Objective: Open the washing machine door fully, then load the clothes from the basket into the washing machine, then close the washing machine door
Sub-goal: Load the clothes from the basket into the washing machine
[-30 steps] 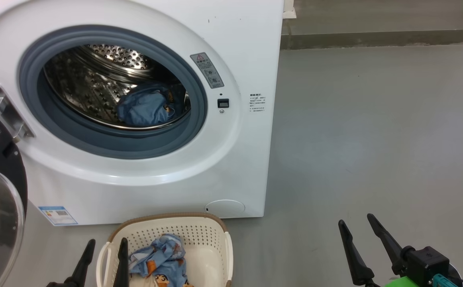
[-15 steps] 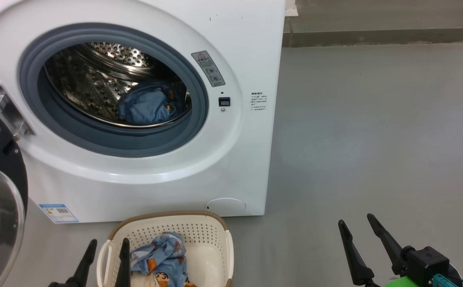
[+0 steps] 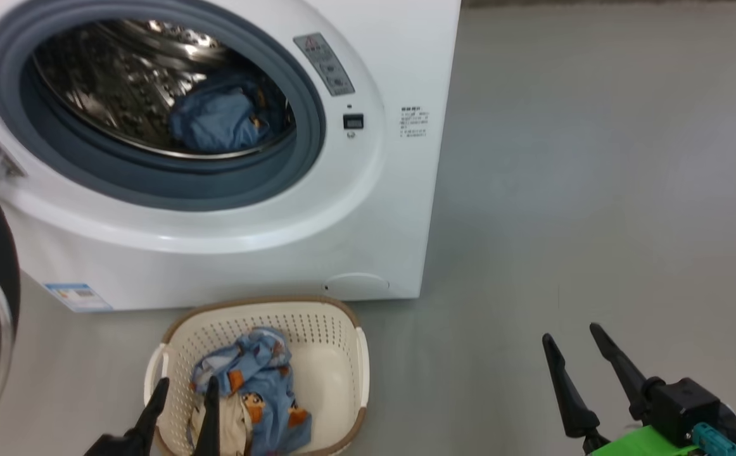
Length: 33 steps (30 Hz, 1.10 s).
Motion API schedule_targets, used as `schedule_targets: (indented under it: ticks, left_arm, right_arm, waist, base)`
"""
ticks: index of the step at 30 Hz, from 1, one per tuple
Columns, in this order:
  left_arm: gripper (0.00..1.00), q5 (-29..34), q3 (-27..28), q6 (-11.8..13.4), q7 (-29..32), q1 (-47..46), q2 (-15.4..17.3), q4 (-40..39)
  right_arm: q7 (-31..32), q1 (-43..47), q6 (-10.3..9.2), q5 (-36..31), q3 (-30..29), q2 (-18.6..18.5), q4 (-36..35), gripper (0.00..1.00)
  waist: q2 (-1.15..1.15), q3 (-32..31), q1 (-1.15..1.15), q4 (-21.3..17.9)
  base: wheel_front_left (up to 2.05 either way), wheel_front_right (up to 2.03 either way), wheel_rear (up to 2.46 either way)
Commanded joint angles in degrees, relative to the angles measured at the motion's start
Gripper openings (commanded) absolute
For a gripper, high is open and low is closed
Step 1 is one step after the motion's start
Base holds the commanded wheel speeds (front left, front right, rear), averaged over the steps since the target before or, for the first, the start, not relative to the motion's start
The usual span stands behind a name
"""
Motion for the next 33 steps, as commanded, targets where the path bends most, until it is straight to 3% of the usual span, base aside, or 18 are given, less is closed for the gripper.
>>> schedule_targets:
  ticks: [1,13,33]
  left_arm:
    - [1.0,-0.2,1.4,-0.3,-0.6,-3.6,0.2,0.0]
    - [1.0,-0.4,1.1,-3.4,-0.8,-15.4,-1.0,11.1]
    - [1.0,2.7,4.7,-4.5,-0.7,-37.0,2.8,41.5]
  right_arm:
    - [0.0,-2.6,0.09,-1.0,1.1,-0.4,-1.9,1.0]
    - [0.1,-6.7,0.09,-3.0,-0.2,-0.4,-4.8,1.0]
    - [-0.8,-10.4,0.09,-4.0,-0.1,-0.4,-7.7,1.0]
  waist:
    - [0.0,5.1,0.0,-0.3]
    - [0.0,18.9,0.0,-2.3]
    - [0.0,35.7,0.0,-8.1]
  base:
    - [0.0,0.0,0.0]
    - [0.0,0.0,0.0]
    - [0.0,0.0,0.0]
